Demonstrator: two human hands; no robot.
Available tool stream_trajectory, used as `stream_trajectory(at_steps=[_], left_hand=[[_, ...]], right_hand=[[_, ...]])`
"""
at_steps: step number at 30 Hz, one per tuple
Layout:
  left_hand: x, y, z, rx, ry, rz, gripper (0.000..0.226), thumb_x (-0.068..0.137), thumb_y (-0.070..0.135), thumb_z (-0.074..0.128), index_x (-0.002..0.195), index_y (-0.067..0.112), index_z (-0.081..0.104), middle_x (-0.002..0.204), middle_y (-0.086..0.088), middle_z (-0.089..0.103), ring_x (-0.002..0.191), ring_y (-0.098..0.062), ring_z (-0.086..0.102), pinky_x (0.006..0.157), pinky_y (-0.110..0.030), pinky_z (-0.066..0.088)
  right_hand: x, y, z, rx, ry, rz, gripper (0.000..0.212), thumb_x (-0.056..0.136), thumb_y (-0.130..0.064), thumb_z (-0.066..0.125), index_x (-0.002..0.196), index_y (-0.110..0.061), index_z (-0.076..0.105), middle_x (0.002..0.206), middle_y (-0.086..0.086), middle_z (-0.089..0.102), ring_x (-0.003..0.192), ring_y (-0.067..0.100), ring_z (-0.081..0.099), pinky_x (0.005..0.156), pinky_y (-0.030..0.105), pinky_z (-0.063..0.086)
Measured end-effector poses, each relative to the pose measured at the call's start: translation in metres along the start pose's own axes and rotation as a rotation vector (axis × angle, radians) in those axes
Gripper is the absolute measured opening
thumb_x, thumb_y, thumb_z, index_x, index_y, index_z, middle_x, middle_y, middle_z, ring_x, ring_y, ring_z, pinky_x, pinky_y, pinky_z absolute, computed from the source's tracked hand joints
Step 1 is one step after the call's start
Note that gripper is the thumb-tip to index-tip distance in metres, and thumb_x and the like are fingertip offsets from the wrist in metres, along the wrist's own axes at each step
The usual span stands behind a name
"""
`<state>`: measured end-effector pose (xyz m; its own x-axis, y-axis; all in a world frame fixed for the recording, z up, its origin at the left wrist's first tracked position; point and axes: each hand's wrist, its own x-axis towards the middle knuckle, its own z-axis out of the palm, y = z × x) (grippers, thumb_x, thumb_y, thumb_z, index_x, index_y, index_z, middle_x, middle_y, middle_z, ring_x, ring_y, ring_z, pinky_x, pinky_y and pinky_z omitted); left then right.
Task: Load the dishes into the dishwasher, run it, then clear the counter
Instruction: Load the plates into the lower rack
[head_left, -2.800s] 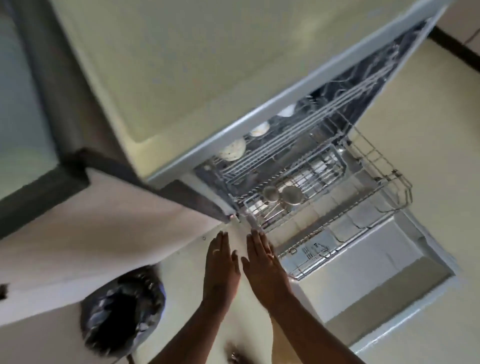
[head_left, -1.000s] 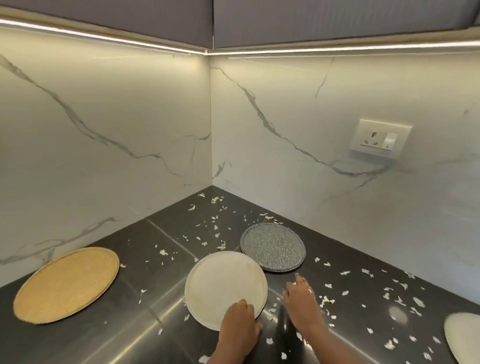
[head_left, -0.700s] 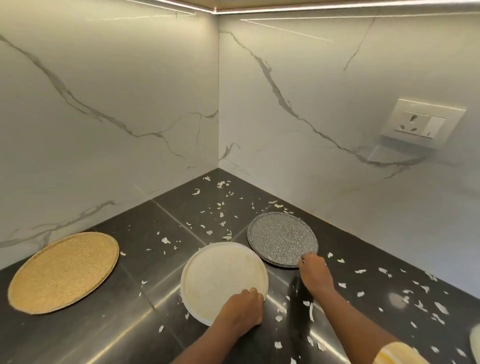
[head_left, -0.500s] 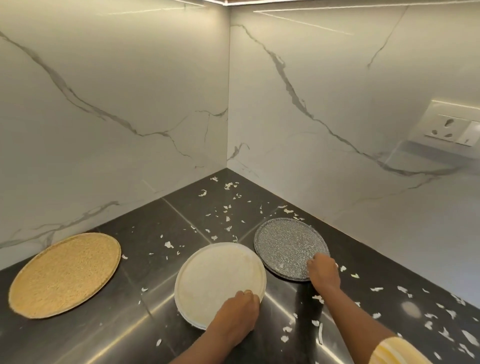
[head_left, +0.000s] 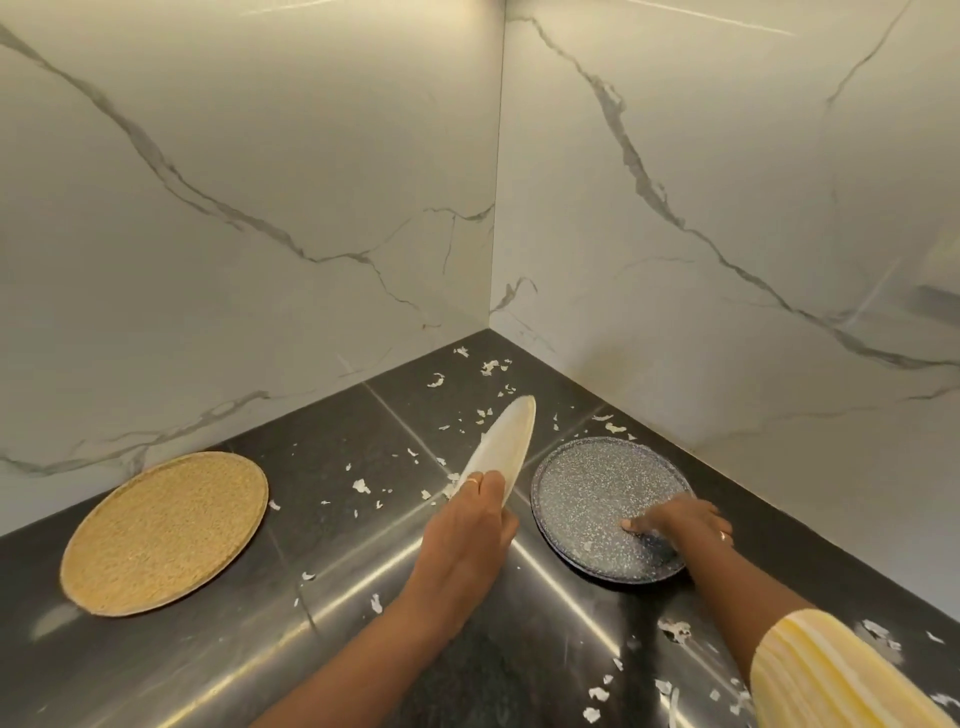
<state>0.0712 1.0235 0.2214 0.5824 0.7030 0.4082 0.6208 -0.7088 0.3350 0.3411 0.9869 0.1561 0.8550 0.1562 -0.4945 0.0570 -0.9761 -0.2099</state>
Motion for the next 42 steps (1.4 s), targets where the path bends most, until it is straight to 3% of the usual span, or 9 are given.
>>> stream_trajectory(at_steps=[5,10,13,17,23,26,31,35,42], left_hand=[[0.003,0.006,-0.011,-0.289,0.165,-0.030,0.032,0.083,0.010,0.058,0.072,0.021,0.030,0.064,0.015,0.030,0.048,-0.001,0.029,0.052,-0.015,0.028],[-0.012,0.008,-0.017,-0.377,0.210,-0.014,0.052,0.082,0.004,0.059,0.064,0.033,0.019,0.061,0.013,0.030,0.052,0.001,0.028,0.059,-0.002,0.033],[-0.024,0.009,-0.019,-0.393,0.203,-0.064,0.051,0.083,0.005,0.059,0.063,0.032,0.020,0.060,0.012,0.030,0.052,-0.001,0.029,0.059,-0.006,0.034],[-0.044,0.018,-0.023,-0.414,0.214,-0.119,0.051,0.082,0.005,0.059,0.062,0.030,0.020,0.059,0.012,0.030,0.052,0.000,0.028,0.057,-0.012,0.033],[-0.083,0.029,-0.027,-0.408,0.190,-0.225,0.047,0.083,0.011,0.060,0.062,0.029,0.022,0.059,0.009,0.033,0.051,-0.004,0.028,0.043,-0.020,0.027],[-0.108,0.033,-0.034,-0.406,0.233,-0.245,0.049,0.081,0.009,0.062,0.062,0.029,0.021,0.056,0.010,0.030,0.050,-0.003,0.027,0.055,-0.011,0.039],[-0.152,0.037,-0.054,-0.404,0.216,-0.237,0.046,0.084,0.012,0.060,0.063,0.032,0.025,0.060,0.012,0.033,0.052,-0.001,0.031,0.061,0.002,0.035],[-0.176,0.034,-0.069,-0.459,0.196,-0.321,0.038,0.088,0.019,0.056,0.065,0.029,0.028,0.065,0.010,0.038,0.058,-0.005,0.036,0.044,-0.018,0.032],[-0.237,0.012,-0.113,-0.605,0.219,-0.378,0.024,0.087,0.018,0.054,0.068,0.015,0.038,0.063,0.003,0.040,0.058,-0.013,0.034,0.052,-0.030,0.028]], right_hand=[[-0.015,-0.012,-0.042,0.223,0.054,-0.287,0.070,0.073,-0.017,0.079,0.128,0.006,0.042,0.129,0.022,0.050,0.119,0.037,0.048,0.094,0.038,0.044],[-0.068,-0.020,-0.061,0.432,0.275,-0.649,0.032,0.087,0.004,0.051,0.116,-0.007,0.043,0.103,0.020,0.057,0.090,0.034,0.059,0.078,0.043,0.052],[-0.093,-0.008,-0.050,0.469,0.464,-0.842,0.035,0.084,0.007,0.042,0.112,-0.014,0.042,0.077,0.018,0.058,0.068,0.032,0.058,0.060,0.043,0.048],[-0.107,0.025,-0.024,0.449,0.600,-0.940,0.031,0.084,0.008,0.042,0.112,-0.003,0.047,0.061,0.012,0.047,0.056,0.028,0.049,0.053,0.037,0.036],[-0.129,0.067,-0.004,0.417,0.625,-0.999,0.036,0.082,0.016,0.042,0.113,0.000,0.053,0.060,0.009,0.045,0.050,0.024,0.040,0.049,0.028,0.030],[-0.147,0.090,0.008,0.540,0.665,-1.003,0.027,0.083,0.017,0.046,0.104,0.002,0.053,0.062,0.006,0.046,0.050,0.022,0.043,0.046,0.024,0.028],[-0.177,0.124,0.025,0.625,0.685,-0.928,0.021,0.088,0.008,0.052,0.108,0.007,0.054,0.069,0.018,0.057,0.057,0.023,0.049,0.055,0.028,0.035],[-0.218,0.157,0.033,0.629,0.733,-0.955,0.025,0.084,0.008,0.059,0.108,0.008,0.055,0.069,0.022,0.062,0.056,0.027,0.055,0.054,0.027,0.035],[-0.307,0.199,0.062,0.611,0.722,-0.971,0.027,0.085,0.006,0.059,0.112,0.007,0.052,0.061,0.009,0.049,0.055,0.019,0.045,0.054,0.027,0.033]])
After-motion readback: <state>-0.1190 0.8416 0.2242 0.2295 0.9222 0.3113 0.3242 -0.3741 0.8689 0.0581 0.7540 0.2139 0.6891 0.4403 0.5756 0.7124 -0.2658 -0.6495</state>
